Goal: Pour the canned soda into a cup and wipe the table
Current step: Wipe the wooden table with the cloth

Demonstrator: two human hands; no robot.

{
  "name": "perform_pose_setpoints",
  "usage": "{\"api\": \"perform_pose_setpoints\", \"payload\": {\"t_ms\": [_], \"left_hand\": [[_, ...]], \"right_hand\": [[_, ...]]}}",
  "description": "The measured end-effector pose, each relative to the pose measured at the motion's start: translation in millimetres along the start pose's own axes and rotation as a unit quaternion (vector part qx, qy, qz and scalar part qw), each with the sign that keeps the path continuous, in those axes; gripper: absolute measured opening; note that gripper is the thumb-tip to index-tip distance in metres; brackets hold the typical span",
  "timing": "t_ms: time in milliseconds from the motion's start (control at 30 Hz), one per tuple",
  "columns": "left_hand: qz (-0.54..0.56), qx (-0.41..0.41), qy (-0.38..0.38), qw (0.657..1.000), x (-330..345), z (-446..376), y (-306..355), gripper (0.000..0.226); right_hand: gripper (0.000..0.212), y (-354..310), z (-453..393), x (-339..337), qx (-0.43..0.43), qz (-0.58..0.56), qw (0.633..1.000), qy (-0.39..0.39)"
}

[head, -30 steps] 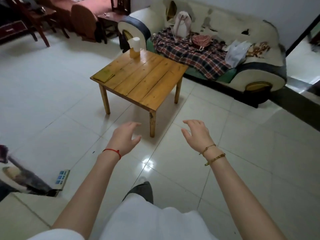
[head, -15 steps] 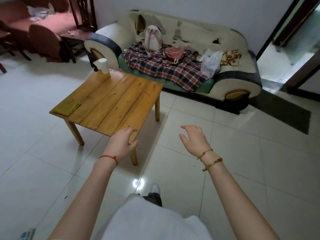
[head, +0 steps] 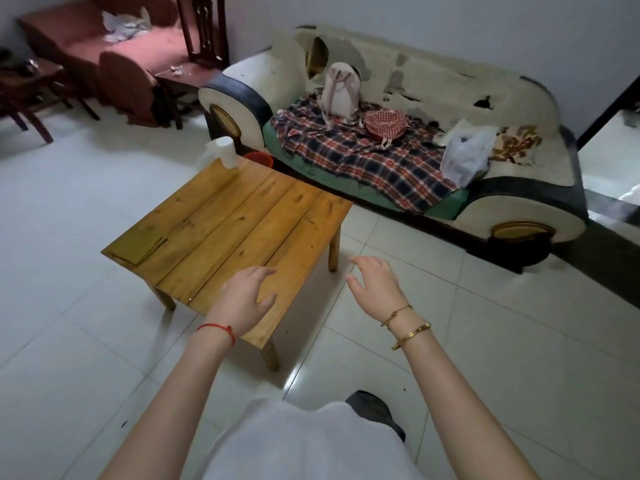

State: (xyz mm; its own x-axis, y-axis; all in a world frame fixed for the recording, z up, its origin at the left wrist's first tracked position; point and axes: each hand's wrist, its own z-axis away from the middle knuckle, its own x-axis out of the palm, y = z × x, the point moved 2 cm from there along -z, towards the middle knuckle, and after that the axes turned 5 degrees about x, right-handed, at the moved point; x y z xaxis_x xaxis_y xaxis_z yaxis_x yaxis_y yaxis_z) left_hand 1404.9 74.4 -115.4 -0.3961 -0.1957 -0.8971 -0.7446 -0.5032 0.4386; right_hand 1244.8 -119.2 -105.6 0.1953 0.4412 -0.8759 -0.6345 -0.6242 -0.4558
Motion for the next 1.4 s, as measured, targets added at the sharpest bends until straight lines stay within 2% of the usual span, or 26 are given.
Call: {"api": "perform_pose_setpoints", "payload": {"t_ms": [133,333,533,700,833,1067,1400], "left_hand": [[-0.002,-0.057,0.007,0.998,4.2,-30.1,-13.5,0.047],[0.006,-0.164,0.058,0.985,9.7,-82.9,-17.0,0.048],[0.042,-0.264,0.123,0.956,11.4,-140.9,5.5,0.049],[0.061,-0.335,0.172,0.925,15.9,-173.7,23.5,0.049],[0.066,-0.377,0.204,0.901,20.9,-180.7,32.3,0.048],[0.068,-0.464,0.217,0.856,28.6,-180.4,35.8,0.048],[0.09,-0.49,0.214,0.84,32.7,-187.7,-5.2,0.049]], "right_hand": [[0.045,3.0,-63.3,7.6,-0.041,0.008,0.998,-0.037],[0.046,-0.3,-169.3,4.0,-0.142,0.031,0.985,-0.09],[0.044,-0.9,-270.0,-22.9,-0.251,0.065,0.957,-0.13],[0.044,0.4,-332.6,-39.6,-0.31,0.077,0.933,-0.164],[0.044,-5.3,-363.4,-37.4,-0.346,0.091,0.914,-0.191],[0.043,-26.5,-388.5,-15.6,-0.392,0.088,0.882,-0.246],[0.044,-62.8,-413.7,23.6,-0.405,0.109,0.865,-0.276]]}}
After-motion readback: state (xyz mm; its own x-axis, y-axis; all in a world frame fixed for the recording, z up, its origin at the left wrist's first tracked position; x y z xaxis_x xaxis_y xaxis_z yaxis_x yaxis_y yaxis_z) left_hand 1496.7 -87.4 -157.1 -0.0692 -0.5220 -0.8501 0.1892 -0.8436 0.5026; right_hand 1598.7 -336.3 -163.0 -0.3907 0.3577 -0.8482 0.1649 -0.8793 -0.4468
